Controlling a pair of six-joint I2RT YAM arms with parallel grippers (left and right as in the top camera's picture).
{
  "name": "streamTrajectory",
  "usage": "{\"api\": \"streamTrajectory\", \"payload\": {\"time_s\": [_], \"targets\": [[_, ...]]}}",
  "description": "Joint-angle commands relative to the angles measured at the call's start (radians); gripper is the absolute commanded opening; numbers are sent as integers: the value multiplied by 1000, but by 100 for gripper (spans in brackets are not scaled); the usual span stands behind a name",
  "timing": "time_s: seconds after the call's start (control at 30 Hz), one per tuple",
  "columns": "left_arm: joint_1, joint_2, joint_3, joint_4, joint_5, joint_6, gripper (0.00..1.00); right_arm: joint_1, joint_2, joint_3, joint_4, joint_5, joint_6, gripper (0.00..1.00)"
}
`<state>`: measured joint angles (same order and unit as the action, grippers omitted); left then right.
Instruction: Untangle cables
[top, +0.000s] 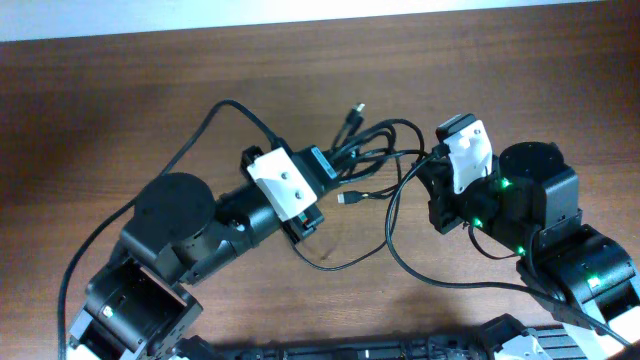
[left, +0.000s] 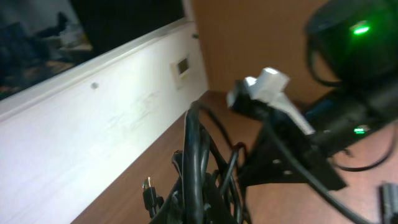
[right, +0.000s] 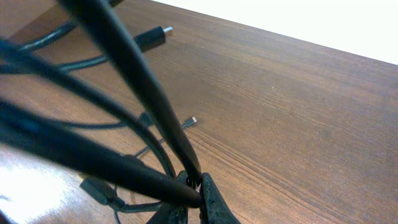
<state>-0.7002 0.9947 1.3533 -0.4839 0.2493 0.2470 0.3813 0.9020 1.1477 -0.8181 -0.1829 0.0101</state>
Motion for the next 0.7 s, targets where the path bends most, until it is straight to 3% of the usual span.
{"api": "streamTrajectory", "payload": {"time_s": [0.0,0.67], "targets": [[3,13,29,-12,-116,16,0,-2,-4,-3,3,-10,-6,4],[2,101,29,-27,-98,16,0,-2,-4,-3,3,-22,-6,10]]}}
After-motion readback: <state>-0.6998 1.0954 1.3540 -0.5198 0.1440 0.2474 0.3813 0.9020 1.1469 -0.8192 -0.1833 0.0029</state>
